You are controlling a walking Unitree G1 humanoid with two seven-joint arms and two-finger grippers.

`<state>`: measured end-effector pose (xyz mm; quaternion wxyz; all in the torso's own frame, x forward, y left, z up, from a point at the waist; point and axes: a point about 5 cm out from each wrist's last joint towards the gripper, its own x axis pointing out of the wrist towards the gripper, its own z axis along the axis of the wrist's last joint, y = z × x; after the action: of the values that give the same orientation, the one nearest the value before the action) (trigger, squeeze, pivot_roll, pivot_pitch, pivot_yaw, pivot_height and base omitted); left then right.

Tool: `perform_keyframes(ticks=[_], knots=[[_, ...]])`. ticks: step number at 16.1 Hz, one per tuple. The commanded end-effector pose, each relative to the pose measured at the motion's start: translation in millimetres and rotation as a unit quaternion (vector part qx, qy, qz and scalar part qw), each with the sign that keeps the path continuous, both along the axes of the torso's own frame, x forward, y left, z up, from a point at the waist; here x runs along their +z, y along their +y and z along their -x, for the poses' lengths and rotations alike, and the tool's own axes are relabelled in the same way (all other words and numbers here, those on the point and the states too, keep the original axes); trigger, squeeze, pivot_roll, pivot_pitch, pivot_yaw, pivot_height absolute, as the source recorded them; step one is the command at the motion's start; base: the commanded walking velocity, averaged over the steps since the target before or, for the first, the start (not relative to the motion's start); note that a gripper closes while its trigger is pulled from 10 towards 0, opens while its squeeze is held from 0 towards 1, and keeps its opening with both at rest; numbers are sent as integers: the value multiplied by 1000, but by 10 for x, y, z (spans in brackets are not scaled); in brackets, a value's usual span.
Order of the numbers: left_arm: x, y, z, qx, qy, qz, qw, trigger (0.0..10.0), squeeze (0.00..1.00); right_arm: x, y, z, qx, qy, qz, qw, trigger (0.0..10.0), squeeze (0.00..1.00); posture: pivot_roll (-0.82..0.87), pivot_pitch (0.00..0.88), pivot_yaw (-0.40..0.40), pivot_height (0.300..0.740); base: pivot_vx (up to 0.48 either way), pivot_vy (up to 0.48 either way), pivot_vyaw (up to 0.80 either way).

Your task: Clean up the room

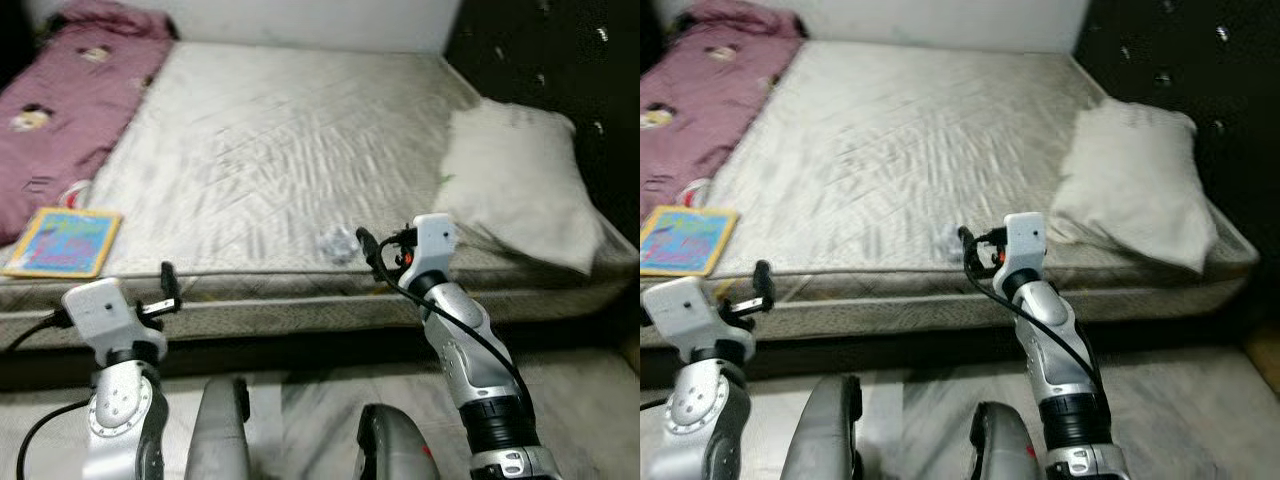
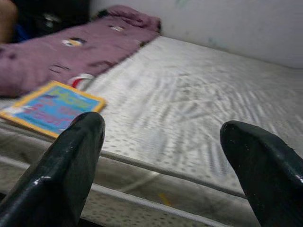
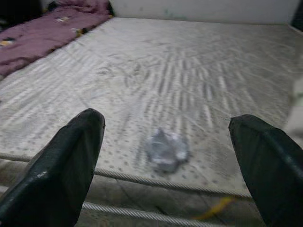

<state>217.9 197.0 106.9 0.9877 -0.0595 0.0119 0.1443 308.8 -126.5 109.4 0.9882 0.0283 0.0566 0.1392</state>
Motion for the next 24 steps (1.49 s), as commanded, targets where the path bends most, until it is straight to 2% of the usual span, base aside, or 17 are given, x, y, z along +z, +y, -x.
perform_keyframes(ticks=[1, 4, 13, 17, 24], knots=[[37, -25, -21, -4, -7, 6, 1000, 10000, 0, 58, 13, -20, 9, -12, 3, 1000, 10000, 0, -15, 29, -85, 622, 0, 0, 569], [39, -48, -30, -15, -11, 9, 1000, 10000, 0, 56, 46, -19, 24, -12, 0, 1000, 10000, 0, -15, 24, -88, 622, 0, 0, 546], [46, -74, -42, -23, -12, 15, 1000, 10000, 0, 76, 123, -52, 49, -19, -1, 999, 10000, 0, -11, 30, -94, 622, 0, 0, 65], [54, -71, -53, -25, -13, 15, 999, 10000, 0, 65, 131, -47, 50, -17, -3, 999, 10000, 0, -15, 45, -91, 622, 249, 0, 748], [47, -90, -77, -32, -12, 18, 999, 10000, 0, 71, 138, -77, 48, -16, -9, 999, 10000, 0, -15, 42, -94, 622, 357, 0, 0]])
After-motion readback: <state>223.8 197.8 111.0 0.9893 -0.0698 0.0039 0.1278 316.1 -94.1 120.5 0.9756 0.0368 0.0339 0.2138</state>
